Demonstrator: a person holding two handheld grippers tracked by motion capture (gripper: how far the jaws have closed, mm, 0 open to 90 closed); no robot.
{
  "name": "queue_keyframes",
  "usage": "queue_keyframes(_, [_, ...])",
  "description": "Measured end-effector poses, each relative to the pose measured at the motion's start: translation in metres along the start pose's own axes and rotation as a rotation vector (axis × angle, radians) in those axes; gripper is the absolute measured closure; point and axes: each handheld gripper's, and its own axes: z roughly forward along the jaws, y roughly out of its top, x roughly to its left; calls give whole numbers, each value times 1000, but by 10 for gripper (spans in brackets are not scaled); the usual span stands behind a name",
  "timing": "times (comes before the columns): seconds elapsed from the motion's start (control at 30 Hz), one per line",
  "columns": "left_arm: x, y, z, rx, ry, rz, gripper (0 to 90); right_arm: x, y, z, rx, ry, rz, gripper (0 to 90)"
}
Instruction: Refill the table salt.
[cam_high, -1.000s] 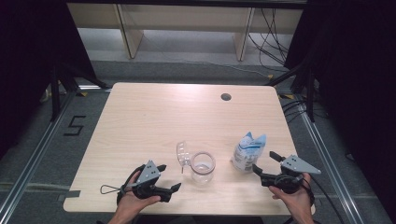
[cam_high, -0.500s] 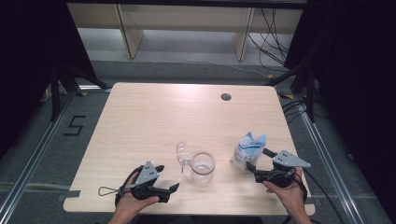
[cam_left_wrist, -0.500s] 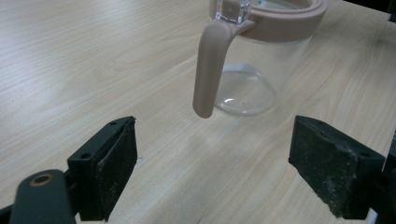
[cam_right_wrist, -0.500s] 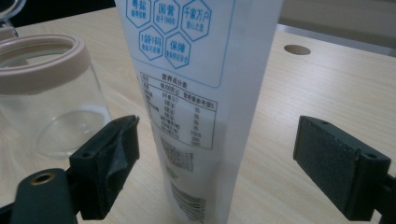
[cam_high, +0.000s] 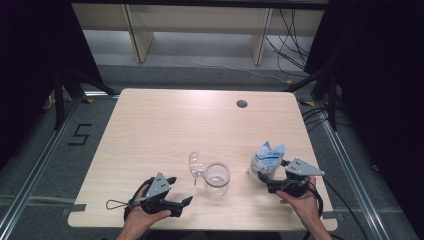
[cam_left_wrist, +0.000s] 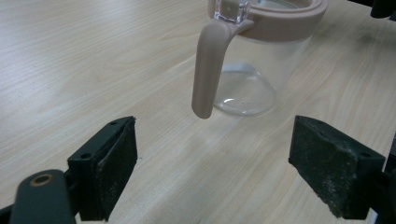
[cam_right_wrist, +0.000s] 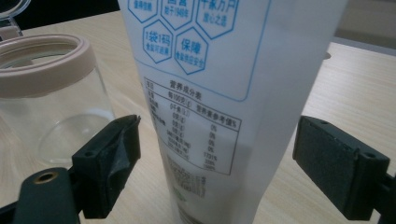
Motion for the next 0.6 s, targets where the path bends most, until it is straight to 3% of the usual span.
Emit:
queue_keyframes(0.1, [0,0,0,0,0,-1,149,0,-1,2,-6,10,20,164])
queue_keyframes(0.13, [0,0,1,0,-3,5,149,0,-1,3,-8,12,15,161])
queue_keyframes(0.17, [0,0,1,1,-5,6,149,-3,-2,4,-24,6,-19,162])
queue_keyframes(0.2, [1,0,1,-1,-13,14,148,-1,-2,4,-12,13,5,162])
queue_keyframes(0.37, [0,1,3,0,-12,3,149,-2,-4,10,-21,25,-3,164])
queue_keyframes(0.4, [-1,1,3,-2,-10,-5,149,0,-4,9,3,27,23,167])
queue_keyframes(0.43, [0,1,3,4,-13,12,149,-1,-4,10,-9,21,3,171])
queue_keyframes(0.53, [0,1,3,3,-13,10,149,-3,-5,13,-8,20,2,181])
queue_keyframes(0.6, [0,1,3,4,-13,13,149,-2,-5,14,-7,32,21,183])
